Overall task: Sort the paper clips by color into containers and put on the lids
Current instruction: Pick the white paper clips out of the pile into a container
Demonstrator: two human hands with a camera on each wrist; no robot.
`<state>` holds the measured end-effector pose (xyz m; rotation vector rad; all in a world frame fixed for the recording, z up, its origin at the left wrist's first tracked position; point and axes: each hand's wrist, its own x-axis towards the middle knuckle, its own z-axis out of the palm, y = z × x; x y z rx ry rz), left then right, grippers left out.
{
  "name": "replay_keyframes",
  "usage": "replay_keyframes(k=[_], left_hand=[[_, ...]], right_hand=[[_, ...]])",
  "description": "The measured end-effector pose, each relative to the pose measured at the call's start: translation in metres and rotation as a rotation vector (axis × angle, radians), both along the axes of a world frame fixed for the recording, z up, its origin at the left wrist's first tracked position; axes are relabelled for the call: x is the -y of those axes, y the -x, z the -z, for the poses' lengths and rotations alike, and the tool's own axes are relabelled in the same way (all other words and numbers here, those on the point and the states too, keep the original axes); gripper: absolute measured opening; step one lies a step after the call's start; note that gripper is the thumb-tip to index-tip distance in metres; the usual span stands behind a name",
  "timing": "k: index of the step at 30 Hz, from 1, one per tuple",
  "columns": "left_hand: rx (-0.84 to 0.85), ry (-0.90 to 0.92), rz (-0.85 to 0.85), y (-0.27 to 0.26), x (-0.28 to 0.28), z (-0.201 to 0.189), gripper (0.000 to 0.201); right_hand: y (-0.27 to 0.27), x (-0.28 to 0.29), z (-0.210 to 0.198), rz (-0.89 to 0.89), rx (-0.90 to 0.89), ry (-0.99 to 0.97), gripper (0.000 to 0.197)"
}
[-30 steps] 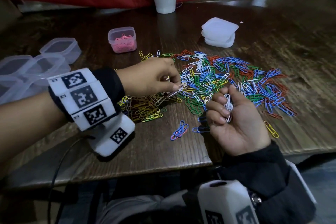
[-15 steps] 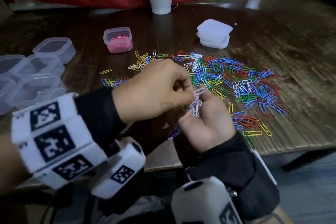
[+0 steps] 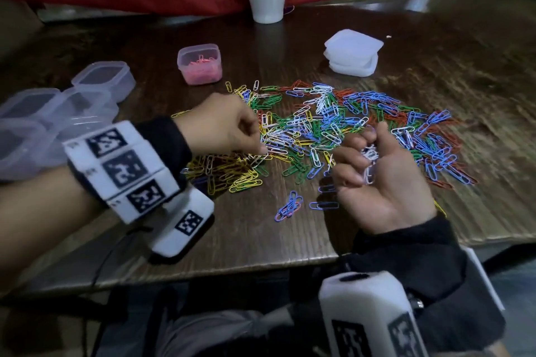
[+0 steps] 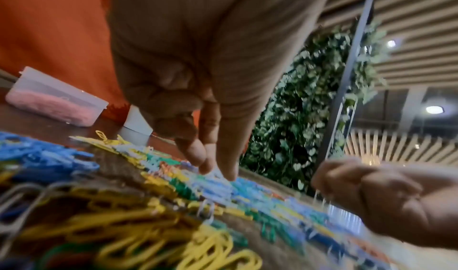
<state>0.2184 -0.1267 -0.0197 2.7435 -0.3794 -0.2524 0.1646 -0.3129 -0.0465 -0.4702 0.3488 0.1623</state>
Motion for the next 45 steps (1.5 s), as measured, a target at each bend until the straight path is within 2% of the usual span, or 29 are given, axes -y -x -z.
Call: replay_keyframes(k=[3, 8, 10, 13, 14, 16, 18, 21, 23, 29, 34, 37, 39, 41, 43, 45], left_hand=[[0.006, -0.091, 0.042, -0.002, 0.006, 0.007, 0.022], [0.004, -0.14, 0.086, -0.004, 0.003, 0.006, 0.011], [0.004, -0.075, 0.054, -0.005, -0.003, 0.002, 0.012], [-0.005, 0.105, -0.016, -0.001, -0.02, -0.013, 0.013], [0.004, 0.171, -0.05, 0.002, -0.027, -0.019, 0.012], [0.055, 0.303, -0.146, 0.01, -0.048, -0.027, 0.01], [0.082, 0.452, -0.241, 0.019, -0.069, -0.031, 0.008], [0.122, 0.516, -0.328, 0.033, -0.091, -0.03, 0.013], [0.144, 0.529, -0.378, 0.04, -0.104, -0.029, 0.014], [0.256, 0.474, -0.593, 0.05, -0.157, -0.033, 0.012], [0.29, 0.222, -0.687, 0.051, -0.17, -0.027, 0.016], [0.269, 0.087, -0.675, 0.053, -0.17, -0.023, 0.018], [0.328, 0.113, -0.691, 0.059, -0.172, -0.02, 0.03], [0.372, 0.178, -0.734, 0.067, -0.177, -0.018, 0.048], [0.258, 0.168, -0.768, 0.076, -0.179, -0.014, 0.074], [0.163, 0.125, -0.77, 0.079, -0.178, -0.01, 0.089]], right_hand=[[0.004, 0.008, -0.004, -0.056, 0.055, 0.197, 0.039], [0.001, 0.025, -0.027, -0.333, 0.264, 0.782, 0.025], [-0.011, 0.023, -0.041, -0.498, 0.389, 1.091, 0.018], [-0.035, -0.001, -0.049, -0.687, 0.642, 1.72, 0.014], [-0.042, -0.013, -0.05, -0.757, 0.717, 1.873, 0.011], [-0.051, -0.035, -0.044, -0.911, 0.79, 2.113, 0.016], [-0.055, -0.051, -0.033, -1.017, 0.784, 2.295, 0.029], [-0.059, -0.062, -0.023, -1.105, 0.728, 2.465, 0.031], [-0.064, -0.063, -0.024, -1.144, 0.714, 2.489, 0.023], [-0.075, -0.053, -0.019, -1.147, 0.664, 2.489, 0.018], [-0.078, -0.047, -0.014, -1.09, 0.66, 2.434, 0.024], [-0.077, -0.045, -0.02, -1.053, 0.683, 2.367, 0.015], [-0.074, -0.046, -0.031, -0.981, 0.692, 2.263, 0.018], [-0.069, -0.056, -0.043, -0.91, 0.73, 2.077, 0.024], [-0.061, -0.08, -0.052, -0.901, 0.763, 1.771, 0.029], [-0.054, -0.114, -0.058, -0.964, 0.718, 1.418, 0.03]])
